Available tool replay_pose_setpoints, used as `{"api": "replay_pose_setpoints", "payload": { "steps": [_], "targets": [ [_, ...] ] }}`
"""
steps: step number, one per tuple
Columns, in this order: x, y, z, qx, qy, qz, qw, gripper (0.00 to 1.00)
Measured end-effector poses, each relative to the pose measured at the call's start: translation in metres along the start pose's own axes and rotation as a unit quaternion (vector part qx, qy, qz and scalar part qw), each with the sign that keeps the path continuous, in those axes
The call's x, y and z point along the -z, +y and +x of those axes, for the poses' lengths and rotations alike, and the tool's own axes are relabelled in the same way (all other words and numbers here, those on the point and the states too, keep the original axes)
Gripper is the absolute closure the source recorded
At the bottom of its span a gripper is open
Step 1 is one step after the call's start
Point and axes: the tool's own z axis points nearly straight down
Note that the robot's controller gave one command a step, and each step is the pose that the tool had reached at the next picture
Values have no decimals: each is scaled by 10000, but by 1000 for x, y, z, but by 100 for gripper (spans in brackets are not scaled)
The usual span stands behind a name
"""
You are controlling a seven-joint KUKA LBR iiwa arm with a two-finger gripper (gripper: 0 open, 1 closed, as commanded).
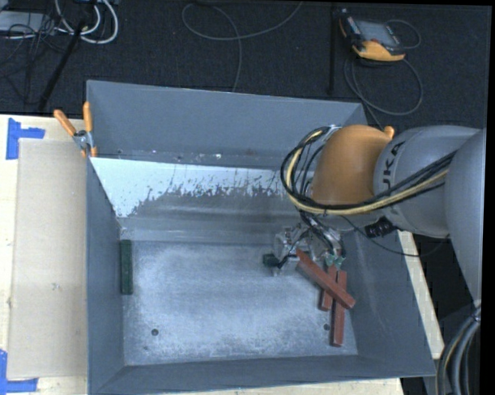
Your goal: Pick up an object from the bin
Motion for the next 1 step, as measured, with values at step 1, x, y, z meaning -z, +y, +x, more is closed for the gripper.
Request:
{"api": "replay_pose_setpoints", "payload": {
  "steps": [1],
  "targets": [
    [153, 3, 11, 54, -38, 4, 10000, 100]
  ]
}}
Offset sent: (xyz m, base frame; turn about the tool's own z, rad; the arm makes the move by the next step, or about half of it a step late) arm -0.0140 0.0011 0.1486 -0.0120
